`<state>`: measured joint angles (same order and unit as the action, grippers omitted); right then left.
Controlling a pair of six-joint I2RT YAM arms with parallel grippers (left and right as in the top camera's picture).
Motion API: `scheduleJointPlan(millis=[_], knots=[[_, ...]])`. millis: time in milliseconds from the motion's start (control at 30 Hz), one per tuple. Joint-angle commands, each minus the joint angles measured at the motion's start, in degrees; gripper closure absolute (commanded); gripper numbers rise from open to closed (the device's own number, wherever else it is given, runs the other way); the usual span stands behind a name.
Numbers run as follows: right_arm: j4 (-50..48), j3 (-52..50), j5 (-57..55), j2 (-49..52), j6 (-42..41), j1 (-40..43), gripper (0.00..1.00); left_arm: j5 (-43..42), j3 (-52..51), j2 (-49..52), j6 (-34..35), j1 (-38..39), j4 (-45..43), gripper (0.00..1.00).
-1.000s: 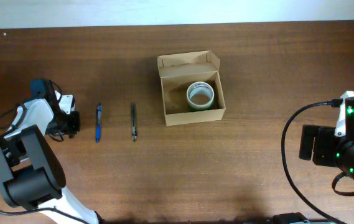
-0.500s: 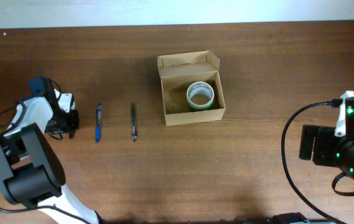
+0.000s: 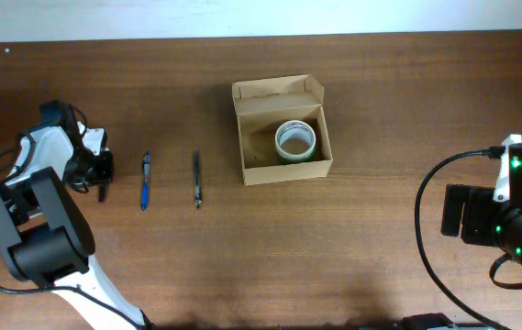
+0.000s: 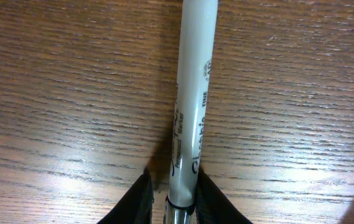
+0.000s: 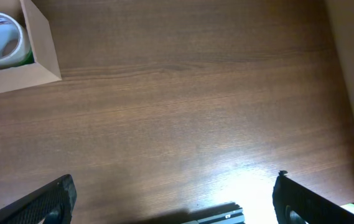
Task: Pack container
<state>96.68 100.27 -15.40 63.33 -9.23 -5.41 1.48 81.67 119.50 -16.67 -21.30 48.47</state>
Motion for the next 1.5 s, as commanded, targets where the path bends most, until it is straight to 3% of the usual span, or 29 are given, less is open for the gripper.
scheduleJointPlan(millis=[0,300,633,1133,1467], knots=[[0.0,0.0,0.1,0.0,-0.7,-0.6,0.01,-0.7,-1.6,4.9,0.3,-0.1,-0.1,0.78],[0.0,0.0,0.1,0.0,-0.7,-0.6,0.01,-1.9,-1.6,5.2,0.4,-0.1,0.5,0.98],[-0.1,0.0,0.1,0.0,-0.7,-0.6,0.01,-1.7,-1.6,5.2,6.8,-0.1,2.4,0.98],[-0.6,0.0,0.1,0.0,-0.7,-0.6,0.01,1.5,-1.0,5.1,6.6,-0.1,3.3,0.98],[-1.0,0.0,-0.1,0.0,-0.7,-0.6,0.01,1.6,11.5,0.8,5.6,2.3,13.9,0.98]])
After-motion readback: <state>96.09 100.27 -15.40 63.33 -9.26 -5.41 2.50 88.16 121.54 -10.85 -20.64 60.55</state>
